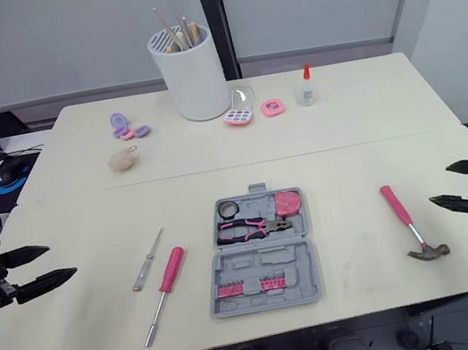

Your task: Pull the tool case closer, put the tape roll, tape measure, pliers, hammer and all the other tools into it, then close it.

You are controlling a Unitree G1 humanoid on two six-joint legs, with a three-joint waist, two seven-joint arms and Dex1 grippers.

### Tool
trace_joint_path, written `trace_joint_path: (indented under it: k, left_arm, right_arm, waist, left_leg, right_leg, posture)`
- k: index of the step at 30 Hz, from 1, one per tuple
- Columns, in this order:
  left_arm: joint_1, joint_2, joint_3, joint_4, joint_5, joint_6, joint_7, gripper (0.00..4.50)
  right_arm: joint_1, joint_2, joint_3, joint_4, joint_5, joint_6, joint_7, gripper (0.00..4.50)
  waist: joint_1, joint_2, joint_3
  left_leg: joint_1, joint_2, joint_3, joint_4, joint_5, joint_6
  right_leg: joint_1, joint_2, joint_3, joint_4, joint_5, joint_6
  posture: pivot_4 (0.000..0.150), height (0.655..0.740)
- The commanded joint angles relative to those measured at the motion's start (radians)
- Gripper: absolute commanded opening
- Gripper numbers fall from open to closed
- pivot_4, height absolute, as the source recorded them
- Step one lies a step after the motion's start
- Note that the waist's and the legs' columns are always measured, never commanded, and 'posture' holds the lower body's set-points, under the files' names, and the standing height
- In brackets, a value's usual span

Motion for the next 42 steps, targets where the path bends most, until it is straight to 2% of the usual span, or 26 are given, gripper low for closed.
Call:
trace_joint_path:
  k: [1,4,8,12,19,25,30,33,37,42]
  left_arm:
    - [0.007,0.005,0.029,-0.036,-0.012,0.005,0.014,4.5]
    - [0.059,-0.013,0.07,-0.091,-0.039,0.05,0.04,4.5]
    - [0.242,-0.082,0.167,-0.249,-0.08,0.108,0.087,4.5]
    - [0.423,-0.179,0.271,-0.44,-0.116,0.175,0.159,4.5]
    - [0.702,-0.383,0.372,-0.718,-0.124,0.222,0.295,4.5]
    - [0.826,-0.463,0.406,-0.822,-0.13,0.232,0.343,4.5]
    - [0.826,-0.453,0.416,-0.817,-0.143,0.231,0.354,4.5]
    - [0.762,-0.441,0.385,-0.803,-0.136,0.221,0.385,4.5]
    - [0.601,-0.469,0.282,-0.803,-0.125,0.239,0.48,4.5]
    - [0.399,-0.502,0.138,-0.695,-0.031,0.235,0.63,4.5]
  right_arm:
    - [-0.026,0.004,-0.015,0.0,0.002,-0.043,-0.007,4.44]
    - [-0.081,0.039,0.0,-0.035,0.029,-0.011,-0.025,4.44]
    - [-0.193,0.138,0.087,-0.172,0.076,0.064,-0.037,4.44]
    - [-0.346,0.288,0.191,-0.291,0.114,0.103,-0.073,4.44]
    - [-0.54,0.558,0.316,-0.432,0.239,0.153,-0.094,4.44]
    - [-0.583,0.635,0.357,-0.495,0.277,0.18,-0.109,4.44]
    - [-0.568,0.634,0.379,-0.505,0.26,0.161,-0.103,4.44]
    - [-0.559,0.632,0.38,-0.513,0.258,0.169,-0.117,4.44]
    - [-0.54,0.617,0.377,-0.533,0.258,0.189,-0.135,4.44]
    - [-0.512,0.586,0.384,-0.554,0.233,0.196,-0.154,4.44]
  waist:
    - [-0.001,0.0,0.0]
    - [-0.004,0.0,0.0]
    - [-0.03,0.0,0.0]
    - [-0.038,0.0,0.0]
    - [-0.02,-0.002,-0.001]
    - [0.005,-0.007,-0.004]
    - [0.003,-0.008,-0.005]
    - [0.002,-0.008,-0.005]
    - [0.005,-0.008,-0.005]
    - [0.004,-0.008,-0.005]
  left_leg:
    - [0.0,0.0,0.0,0.0,0.0,0.0]
    - [0.0,0.0,0.0,0.0,0.0,0.0]
    - [0.0,0.001,0.0,0.0,0.0,0.0]
    - [0.0,0.001,-0.002,0.0,0.0,0.0]
    - [-0.001,0.0,-0.003,0.001,0.0,0.0]
    - [-0.001,-0.002,-0.005,0.002,0.0,0.0]
    - [0.0,-0.001,-0.006,0.002,0.0,0.0]
    - [0.0,-0.001,-0.005,0.002,0.0,0.0]
    - [0.0,-0.002,-0.006,0.002,0.0,0.0]
    - [0.0,-0.002,-0.006,0.002,0.0,0.0]
  right_leg:
    - [0.0,0.0,0.0,0.0,0.0,0.0]
    - [0.0,0.0,0.0,0.0,0.0,0.0]
    - [-0.001,0.0,0.001,0.001,0.0,0.0]
    - [-0.002,0.0,0.001,0.004,0.0,0.0]
    - [-0.003,-0.001,0.0,0.006,0.0,0.0]
    - [-0.002,-0.004,-0.003,0.005,0.0,0.0]
    - [0.0,-0.004,-0.004,0.005,0.0,-0.001]
    - [0.0,-0.004,-0.004,0.005,0.0,-0.001]
    - [0.001,-0.004,-0.004,0.005,0.0,-0.001]
    - [0.001,-0.003,-0.004,0.005,0.0,-0.001]
  posture:
    - [0.15,0.74]
    - [0.15,0.74]
    - [0.15,0.74]
    - [0.15,0.74]
    - [0.15,0.74]
    - [0.15,0.74]
    - [0.15,0.74]
    - [0.15,0.74]
    - [0.15,0.74]
    - [0.15,0.74]
